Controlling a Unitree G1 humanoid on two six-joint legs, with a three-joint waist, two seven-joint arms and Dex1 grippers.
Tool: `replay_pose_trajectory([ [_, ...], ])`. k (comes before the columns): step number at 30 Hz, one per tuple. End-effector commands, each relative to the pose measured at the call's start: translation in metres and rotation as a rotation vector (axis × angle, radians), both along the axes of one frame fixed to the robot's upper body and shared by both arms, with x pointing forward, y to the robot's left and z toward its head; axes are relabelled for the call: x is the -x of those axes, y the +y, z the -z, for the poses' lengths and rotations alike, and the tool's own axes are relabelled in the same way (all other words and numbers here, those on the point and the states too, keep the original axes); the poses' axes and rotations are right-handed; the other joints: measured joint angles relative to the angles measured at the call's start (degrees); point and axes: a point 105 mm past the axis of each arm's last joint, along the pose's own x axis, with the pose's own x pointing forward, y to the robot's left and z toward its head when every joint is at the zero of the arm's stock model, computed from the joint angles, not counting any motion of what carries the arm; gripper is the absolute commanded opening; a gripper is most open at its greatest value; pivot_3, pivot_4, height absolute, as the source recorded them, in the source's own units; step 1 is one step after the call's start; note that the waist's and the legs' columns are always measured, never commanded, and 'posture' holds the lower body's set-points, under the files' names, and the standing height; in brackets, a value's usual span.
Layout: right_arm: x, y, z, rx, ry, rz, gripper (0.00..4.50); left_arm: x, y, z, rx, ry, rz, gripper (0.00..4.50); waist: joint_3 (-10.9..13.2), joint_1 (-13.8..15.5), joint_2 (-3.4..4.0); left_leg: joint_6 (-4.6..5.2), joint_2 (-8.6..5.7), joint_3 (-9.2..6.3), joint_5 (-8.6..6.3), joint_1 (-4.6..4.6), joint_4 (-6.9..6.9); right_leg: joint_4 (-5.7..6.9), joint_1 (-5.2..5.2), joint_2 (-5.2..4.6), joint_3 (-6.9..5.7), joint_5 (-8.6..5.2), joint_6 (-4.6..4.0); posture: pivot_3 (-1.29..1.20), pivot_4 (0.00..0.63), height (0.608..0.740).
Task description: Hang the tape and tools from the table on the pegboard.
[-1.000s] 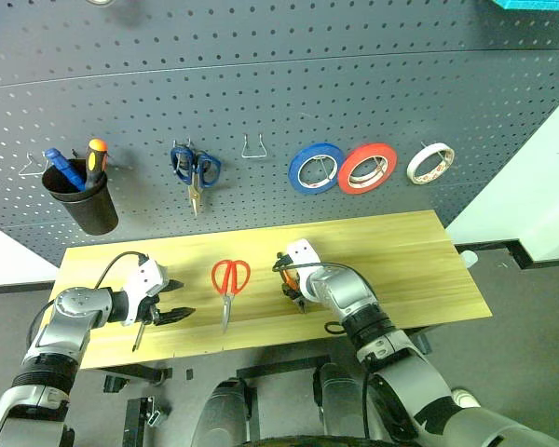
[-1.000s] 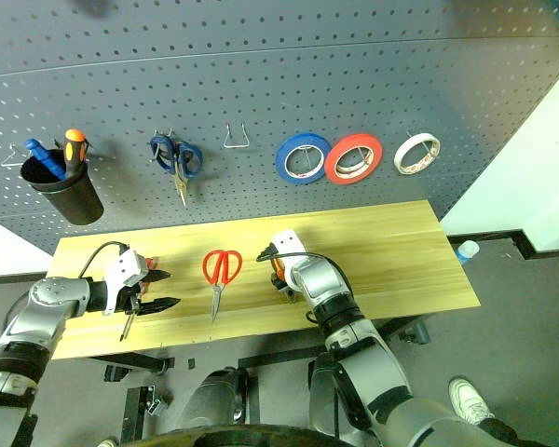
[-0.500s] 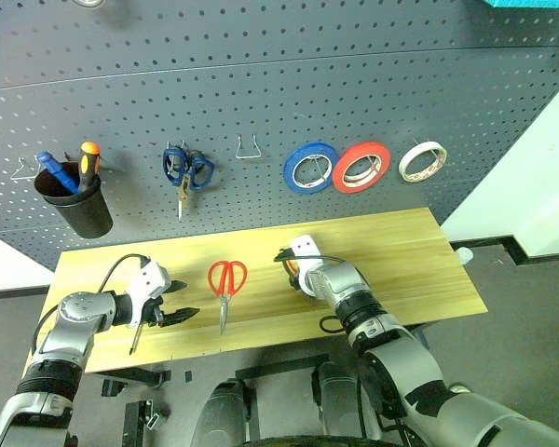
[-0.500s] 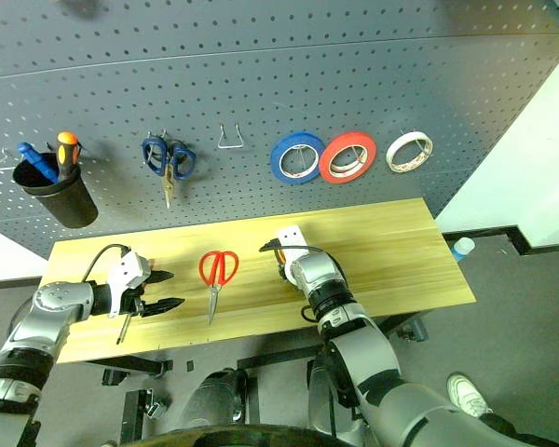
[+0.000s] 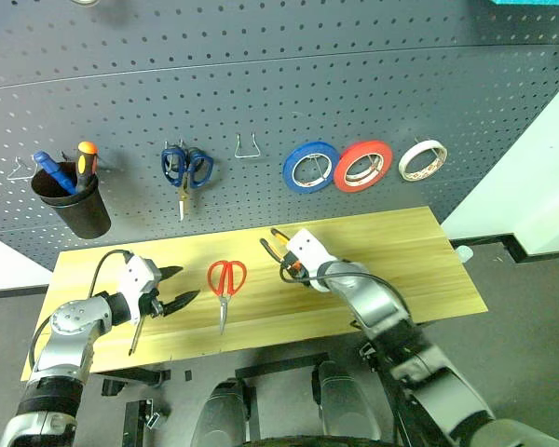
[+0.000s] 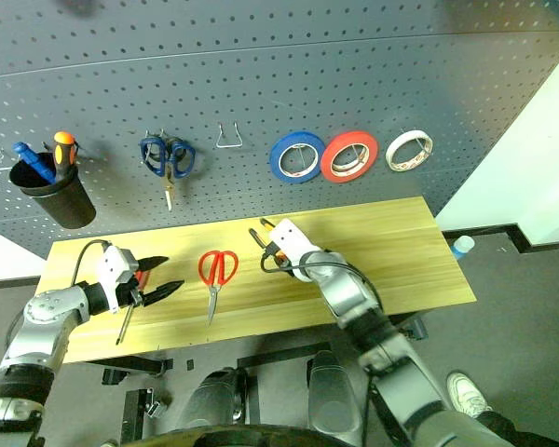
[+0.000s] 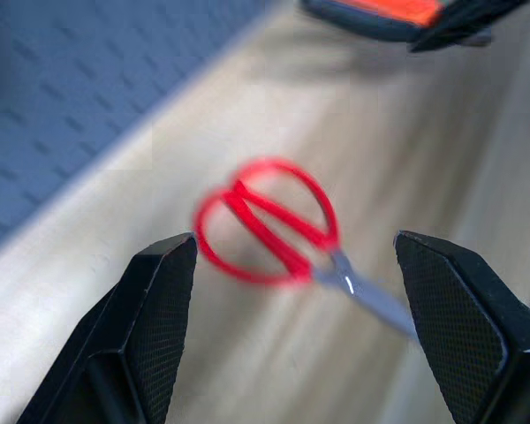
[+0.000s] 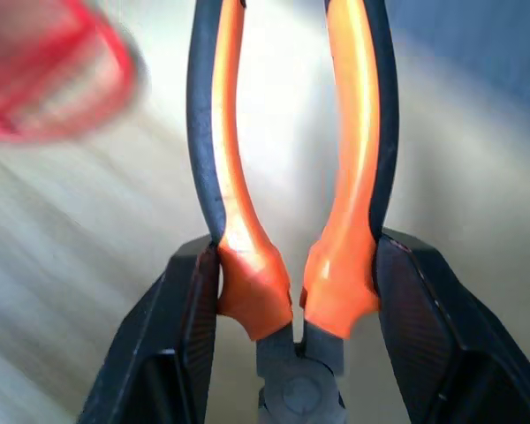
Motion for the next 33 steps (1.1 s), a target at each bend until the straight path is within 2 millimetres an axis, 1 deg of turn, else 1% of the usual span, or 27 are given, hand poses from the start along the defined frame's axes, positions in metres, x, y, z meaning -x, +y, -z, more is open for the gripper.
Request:
replay_pose_trajectory([
  [1, 0.024, 0.033, -0.075, -0.152, -0.29, -0.276, 2.19, 0.005, 0.012, -0.021, 0.064, -0.133, -0.106, 3.72, 0.1, -0.1, -0.04, 0.0, 0.03, 0.01, 0.0, 0.03, -0.01, 0.01, 0.0, 0.02, -0.01, 0.0, -0.01, -0.08, 0.161, 0.73],
  [4, 0.034, 0.038, -0.114, -0.209, -0.453, -0.377, 2.19, 0.011, 0.016, -0.028, 0.118, -0.204, -0.177, 3.72, 0.2, 0.3, -0.16, 0.0, 0.06, 0.0, 0.0, 0.1, -0.01, 0.03, 0.06, 0.03, -0.01, -0.01, -0.02, -0.08, 0.178, 0.73],
  [8, 0.032, 0.044, -0.171, -0.338, -0.624, -0.391, 2.19, 0.021, 0.02, -0.038, 0.16, -0.289, -0.248, 3.72, 1.2, 0.6, -0.58, 0.0, 0.05, 0.01, 0.0, 0.1, 0.13, -0.04, 0.16, 0.02, 0.0, -0.06, -0.33, -0.06, 0.204, 0.73],
  [11, 0.025, 0.046, -0.203, -0.441, -0.678, -0.373, 2.19, 0.028, 0.017, -0.041, 0.169, -0.308, -0.259, 3.72, 1.7, 0.7, -0.65, -0.01, 0.05, -0.01, 0.0, 0.06, 0.13, -0.07, 0.15, 0.01, 0.0, -0.02, -0.42, -0.05, 0.22, 0.73],
  [12, 0.024, 0.046, -0.211, -0.464, -0.695, -0.365, 2.19, 0.031, 0.016, -0.042, 0.171, -0.311, -0.26, 3.72, 1.9, 0.7, -0.63, 0.0, 0.05, -0.01, 0.0, 0.04, 0.1, -0.09, 0.13, 0.02, 0.0, 0.02, -0.49, -0.05, 0.228, 0.73],
  [15, 0.012, 0.048, -0.234, -0.533, -0.731, -0.336, 2.19, 0.037, 0.014, -0.046, 0.19, -0.331, -0.269, 3.72, 2.4, 0.6, -0.55, 0.0, 0.05, -0.01, 0.0, -0.08, -0.01, -0.14, -0.01, 0.01, -0.01, 0.08, -0.58, -0.04, 0.244, 0.73],
  [20, 0.001, 0.053, -0.25, -0.576, -0.763, -0.32, 2.19, 0.048, 0.009, -0.05, 0.201, -0.328, -0.265, 3.72, 3.6, 0.6, -0.5, 0.01, 0.05, -0.03, -0.01, -0.33, 0.04, -0.12, -0.24, 0.02, -0.02, 0.08, -0.6, -0.02, 0.27, 0.73],
  [23, -0.013, 0.058, -0.257, -0.608, -0.772, -0.302, 2.19, 0.047, 0.004, -0.057, 0.208, -0.332, -0.257, 3.72, 4.7, 0.6, -0.53, 0.01, 0.05, -0.02, 0.0, -0.53, 0.13, -0.04, -0.44, 0.02, -0.01, 0.11, -0.64, -0.01, 0.286, 0.73],
  [27, -0.02, 0.063, -0.26, -0.636, -0.775, -0.299, 2.19, 0.049, 0.001, -0.06, 0.214, -0.325, -0.253, 3.72, 5.5, 0.6, -0.52, 0.02, 0.05, -0.02, 0.0, -0.7, 0.03, 0.06, -0.72, 0.02, -0.01, 0.12, -0.58, 0.0, 0.294, 0.73],
  [28, -0.021, 0.065, -0.26, -0.642, -0.774, -0.3, 2.19, 0.049, 0.0, -0.06, 0.213, -0.322, -0.253, 3.72, 5.7, 0.6, -0.52, 0.02, 0.05, -0.02, 0.0, -0.73, -0.01, 0.06, -0.76, 0.02, -0.01, 0.21, -0.42, 0.0, 0.296, 0.73],
  [33, -0.023, 0.073, -0.261, -0.657, -0.783, -0.307, 2.19, 0.052, -0.001, -0.058, 0.211, -0.303, -0.253, 3.72, 5.8, 0.5, -0.4, 0.06, 0.05, 0.0, -0.02, -0.98, -0.05, 0.04, -1.01, 0.02, -0.01, 0.2, -0.39, 0.01, 0.296, 0.73],
])
